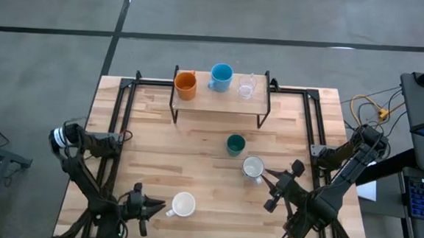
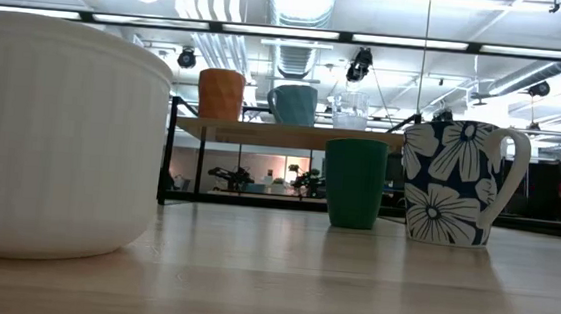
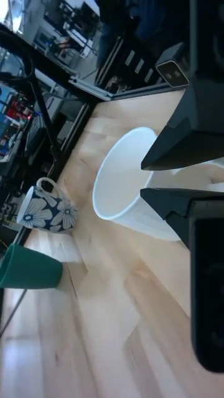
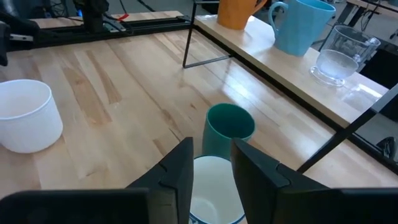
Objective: Stack small to large cups/mugs on shelf
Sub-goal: Put the white mug on the shelf
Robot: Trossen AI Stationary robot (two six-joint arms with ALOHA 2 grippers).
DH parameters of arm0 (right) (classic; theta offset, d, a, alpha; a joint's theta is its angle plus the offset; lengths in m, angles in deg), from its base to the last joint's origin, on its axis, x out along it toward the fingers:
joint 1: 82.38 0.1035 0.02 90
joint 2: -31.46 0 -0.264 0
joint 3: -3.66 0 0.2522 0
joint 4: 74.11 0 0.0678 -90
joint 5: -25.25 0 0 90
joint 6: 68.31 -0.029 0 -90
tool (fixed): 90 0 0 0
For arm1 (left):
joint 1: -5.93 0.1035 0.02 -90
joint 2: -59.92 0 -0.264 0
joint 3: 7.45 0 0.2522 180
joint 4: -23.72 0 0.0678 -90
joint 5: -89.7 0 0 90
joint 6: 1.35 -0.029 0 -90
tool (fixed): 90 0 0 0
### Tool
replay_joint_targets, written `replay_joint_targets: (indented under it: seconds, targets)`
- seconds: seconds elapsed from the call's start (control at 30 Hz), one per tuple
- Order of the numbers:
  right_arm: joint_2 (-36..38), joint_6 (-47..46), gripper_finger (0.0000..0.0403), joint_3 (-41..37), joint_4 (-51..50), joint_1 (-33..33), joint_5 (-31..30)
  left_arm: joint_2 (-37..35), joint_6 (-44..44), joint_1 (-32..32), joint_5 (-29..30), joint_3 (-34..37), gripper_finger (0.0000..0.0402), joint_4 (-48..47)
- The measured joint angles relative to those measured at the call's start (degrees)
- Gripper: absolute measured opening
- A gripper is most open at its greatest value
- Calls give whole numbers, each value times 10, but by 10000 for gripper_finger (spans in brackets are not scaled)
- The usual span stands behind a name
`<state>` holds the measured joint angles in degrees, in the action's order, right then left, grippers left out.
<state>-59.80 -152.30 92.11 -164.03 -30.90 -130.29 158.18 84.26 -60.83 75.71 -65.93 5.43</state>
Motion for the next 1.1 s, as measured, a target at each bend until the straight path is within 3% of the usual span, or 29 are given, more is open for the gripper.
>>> replay_joint_targets:
  seconds: [0.23,0.4,0.63,0.9,1.1]
  targets:
    - [0,0,102,0,3,0,0,-13,10,-19,2,2,42,-10]
    - [0,0,98,0,3,0,0,-24,8,-45,-46,23,42,-4]
    - [0,0,103,0,17,0,0,-35,-127,-51,-70,28,42,1]
    - [0,27,110,29,18,0,2,-34,-143,-53,-110,44,42,1]
    - [0,56,111,48,17,0,0,-34,-143,-41,-125,70,42,86]
